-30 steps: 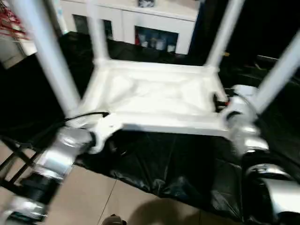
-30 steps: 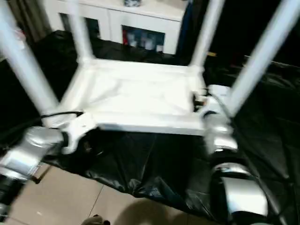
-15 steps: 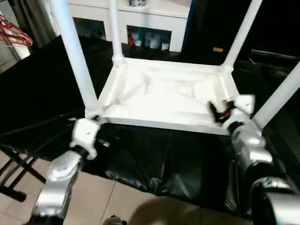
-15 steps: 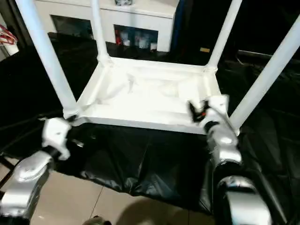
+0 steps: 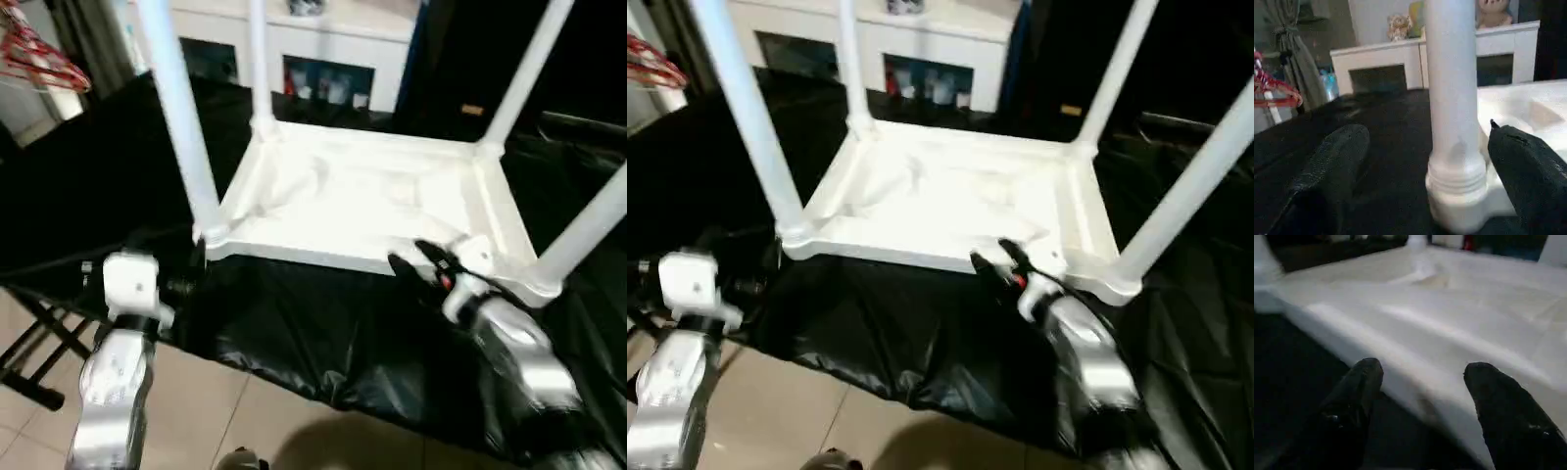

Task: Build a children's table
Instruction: Rotate leg to tighten

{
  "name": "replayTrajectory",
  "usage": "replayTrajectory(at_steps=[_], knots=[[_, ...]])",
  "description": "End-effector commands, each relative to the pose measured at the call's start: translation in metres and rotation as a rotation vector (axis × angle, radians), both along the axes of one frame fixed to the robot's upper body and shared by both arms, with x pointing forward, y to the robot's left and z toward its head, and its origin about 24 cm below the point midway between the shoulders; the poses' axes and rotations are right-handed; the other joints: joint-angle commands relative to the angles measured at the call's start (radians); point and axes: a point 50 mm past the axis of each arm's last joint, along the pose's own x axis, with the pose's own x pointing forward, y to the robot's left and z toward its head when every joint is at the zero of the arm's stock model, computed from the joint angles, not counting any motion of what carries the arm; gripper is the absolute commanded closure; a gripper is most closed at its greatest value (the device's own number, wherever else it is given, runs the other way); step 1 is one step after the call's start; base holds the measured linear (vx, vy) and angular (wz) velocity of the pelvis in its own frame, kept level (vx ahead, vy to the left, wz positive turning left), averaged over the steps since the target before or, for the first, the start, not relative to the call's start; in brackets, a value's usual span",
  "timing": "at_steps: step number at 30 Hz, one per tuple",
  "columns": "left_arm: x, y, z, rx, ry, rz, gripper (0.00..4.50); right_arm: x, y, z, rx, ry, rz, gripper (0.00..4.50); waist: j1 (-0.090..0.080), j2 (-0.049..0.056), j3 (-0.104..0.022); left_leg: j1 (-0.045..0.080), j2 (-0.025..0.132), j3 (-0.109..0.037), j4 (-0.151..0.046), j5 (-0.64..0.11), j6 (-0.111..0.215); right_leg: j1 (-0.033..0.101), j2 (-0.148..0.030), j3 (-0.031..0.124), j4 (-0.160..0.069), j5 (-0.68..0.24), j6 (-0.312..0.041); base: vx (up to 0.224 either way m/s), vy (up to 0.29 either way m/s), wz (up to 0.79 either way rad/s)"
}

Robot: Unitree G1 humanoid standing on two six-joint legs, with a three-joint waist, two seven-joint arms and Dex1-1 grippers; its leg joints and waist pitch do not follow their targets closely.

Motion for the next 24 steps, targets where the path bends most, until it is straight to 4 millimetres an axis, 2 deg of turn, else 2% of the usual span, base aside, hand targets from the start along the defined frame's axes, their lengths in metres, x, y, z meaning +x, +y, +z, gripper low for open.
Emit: replayTrajectory(at_steps=[1,2,3,8,9,10,11,13,14,15,18,21,22,24], knots=[[0.011,0.005,0.0,-0.013,0.035,-0.034,0.02,-0.006,-0.004,0.002,-0.015,0.035,0.033,1.38,-0.001,0.004,-0.058,0.012,0.047,-0.032,-0.078,-0.245,0.024,0.039,-0.093,0.069,-0.102,-0.243,-0.078,0.0,0.0,0.0],[0.011,0.005,0.0,-0.013,0.035,-0.034,0.02,-0.006,-0.004,0.002,-0.015,0.035,0.033,1.38,-0.001,0.004,-0.058,0.012,0.047,-0.032,-0.078,-0.245,0.024,0.039,-0.093,0.069,-0.102,-0.243,-0.078,0.0,0.0,0.0],[0.021,0.008,0.001,-0.019,0.06,-0.051,0.02,-0.011,-0.008,0.001,-0.025,0.066,0.049,1.38,0.0,0.005,-0.06,0.011,0.045,-0.032,-0.075,-0.234,0.023,0.04,-0.095,0.069,-0.1,-0.228,-0.079,0.0,0.0,0.0],[0.042,0.016,0.005,-0.011,0.105,-0.055,0.02,-0.019,-0.017,0.005,-0.065,0.102,0.074,1.38,-0.002,0.006,-0.065,0.008,0.044,-0.034,-0.071,-0.201,0.029,0.044,-0.095,0.067,-0.093,-0.171,-0.092,0.0,0.0,0.0],[0.055,0.02,0.008,-0.032,0.131,-0.047,0.02,-0.023,-0.02,0.007,-0.093,0.129,0.09,1.38,-0.001,0.006,-0.064,0.009,0.041,-0.031,-0.069,-0.188,0.037,0.043,-0.091,0.067,-0.094,-0.154,-0.093,0.0,0.0,0.0],[0.058,0.021,0.01,-0.034,0.132,-0.044,0.02,-0.024,-0.021,0.007,-0.1,0.14,0.09,1.38,0.003,0.008,-0.068,0.013,0.043,-0.033,-0.067,-0.186,0.035,0.044,-0.095,0.066,-0.09,-0.148,-0.094,0.0,0.0,0.0],[0.059,0.021,0.01,-0.035,0.133,-0.044,0.02,-0.024,-0.021,0.007,-0.103,0.144,0.089,1.38,0.001,0.004,-0.065,0.006,0.042,-0.033,-0.068,-0.182,0.038,0.047,-0.095,0.066,-0.092,-0.148,-0.093,0.0,0.0,0.0],[0.072,0.021,0.017,-0.052,0.15,-0.08,0.02,-0.024,-0.025,0.005,-0.135,0.173,0.056,1.38,0.003,0.005,-0.067,0.012,0.039,-0.032,-0.066,-0.177,0.037,0.043,-0.095,0.064,-0.094,-0.16,-0.092,0.0,0.0,0.0],[0.076,0.021,0.02,-0.068,0.154,-0.095,0.02,-0.022,-0.027,0.004,-0.144,0.184,0.035,1.38,0.003,0.004,-0.068,0.011,0.04,-0.033,-0.066,-0.175,0.036,0.044,-0.098,0.065,-0.093,-0.159,-0.097,0.0,0.0,0.0],[0.079,0.02,0.021,-0.092,0.164,-0.115,0.02,-0.021,-0.029,0.002,-0.153,0.196,0.01,1.38,0.004,0.005,-0.07,0.009,0.044,-0.034,-0.066,-0.162,0.03,0.046,-0.1,0.064,-0.087,-0.131,-0.117,0.0,0.0,0.0],[0.086,0.015,0.026,-0.127,0.19,-0.199,0.02,-0.016,-0.032,-0.001,-0.179,0.235,-0.051,1.38,0.003,0.006,-0.07,0.01,0.043,-0.032,-0.065,-0.149,0.025,0.046,-0.101,0.064,-0.084,-0.107,-0.147,0.0,0.0,0.0],[0.089,0.011,0.026,-0.176,0.223,-0.282,0.02,-0.014,-0.032,-0.001,-0.188,0.241,-0.071,1.38,0.005,0.006,-0.071,0.009,0.045,-0.032,-0.064,-0.141,0.026,0.05,-0.105,0.065,-0.078,-0.072,-0.161,0.0,0.0,0.0],[0.089,0.006,0.025,-0.213,0.25,-0.375,0.02,-0.011,-0.031,-0.001,-0.196,0.227,-0.086,1.38,0.006,0.004,-0.071,0.01,0.045,-0.031,-0.064,-0.139,0.029,0.049,-0.105,0.065,-0.078,-0.067,-0.163,0.0,0.0,0.0],[0.089,0.002,0.024,-0.229,0.27,-0.444,0.02,-0.008,-0.03,-0.001,-0.192,0.218,-0.102,1.38,0.006,0.003,-0.071,0.008,0.047,-0.03,-0.064,-0.129,0.028,0.051,-0.108,0.065,-0.074,-0.051,-0.181,0.0,0.0,0.0]])
